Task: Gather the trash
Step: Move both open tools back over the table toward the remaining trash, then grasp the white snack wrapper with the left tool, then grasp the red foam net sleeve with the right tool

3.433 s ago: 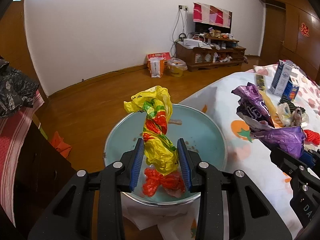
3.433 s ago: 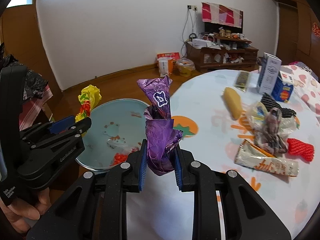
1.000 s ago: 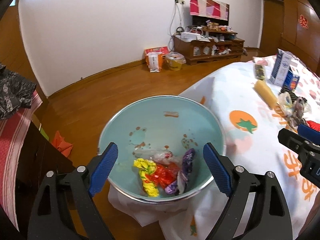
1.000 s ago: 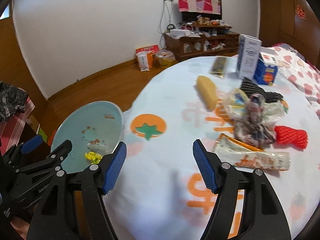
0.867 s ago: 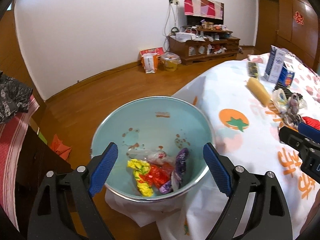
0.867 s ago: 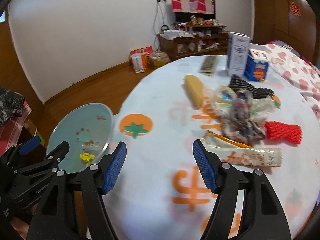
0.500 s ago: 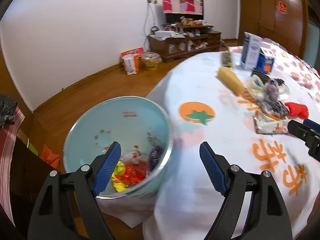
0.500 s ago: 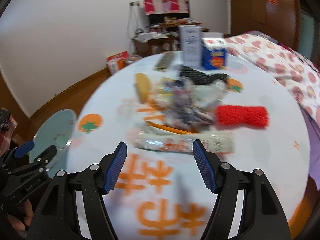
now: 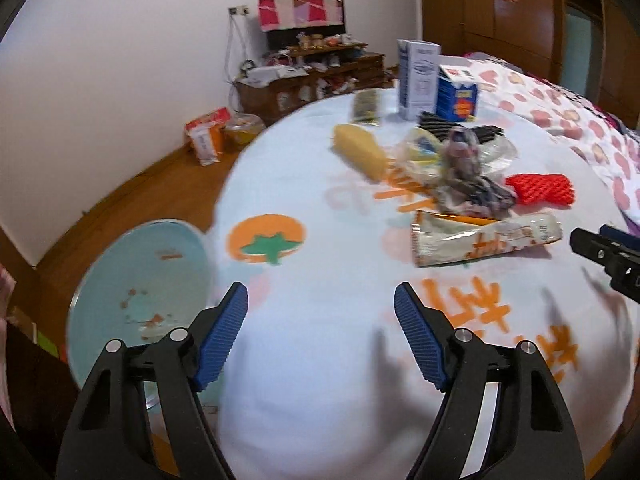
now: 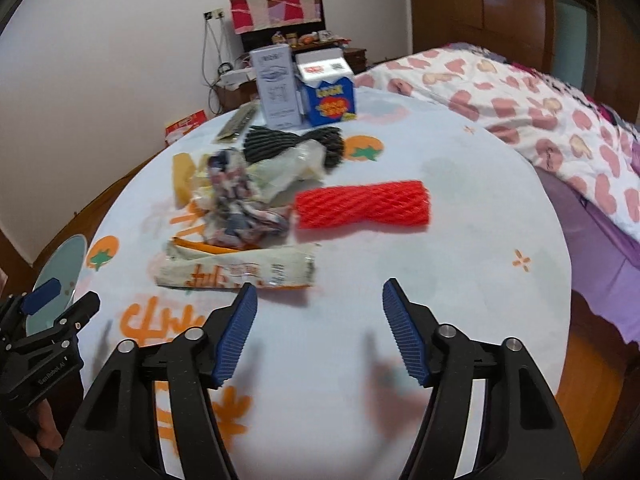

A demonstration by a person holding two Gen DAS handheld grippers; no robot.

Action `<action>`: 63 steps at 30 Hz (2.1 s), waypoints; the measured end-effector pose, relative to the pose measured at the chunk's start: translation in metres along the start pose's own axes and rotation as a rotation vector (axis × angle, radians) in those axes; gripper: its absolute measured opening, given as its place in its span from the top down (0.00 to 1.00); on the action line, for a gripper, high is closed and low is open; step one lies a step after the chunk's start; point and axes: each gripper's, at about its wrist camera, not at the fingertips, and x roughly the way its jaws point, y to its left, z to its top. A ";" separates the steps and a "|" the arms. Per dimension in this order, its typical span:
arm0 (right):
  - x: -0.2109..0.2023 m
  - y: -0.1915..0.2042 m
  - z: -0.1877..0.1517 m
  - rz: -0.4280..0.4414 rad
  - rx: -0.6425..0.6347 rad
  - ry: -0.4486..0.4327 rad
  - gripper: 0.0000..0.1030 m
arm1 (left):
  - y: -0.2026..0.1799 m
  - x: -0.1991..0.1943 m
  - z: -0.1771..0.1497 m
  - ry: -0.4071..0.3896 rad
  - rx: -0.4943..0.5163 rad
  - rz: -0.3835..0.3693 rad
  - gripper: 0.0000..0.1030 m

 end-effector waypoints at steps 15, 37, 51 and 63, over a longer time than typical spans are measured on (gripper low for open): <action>0.000 -0.041 -0.001 -0.011 0.058 0.005 0.43 | -0.063 0.017 0.024 -0.004 0.097 -0.121 0.29; 0.001 -0.082 0.001 -0.031 0.123 0.011 0.44 | -0.119 0.051 0.031 0.074 0.408 -0.256 0.56; 0.012 -0.081 0.018 -0.020 0.089 0.008 0.44 | -0.095 0.024 0.022 0.040 0.316 -0.292 0.91; 0.067 -0.051 0.082 0.086 -0.083 0.036 0.44 | -0.031 -0.036 0.025 -0.043 0.150 -0.270 0.94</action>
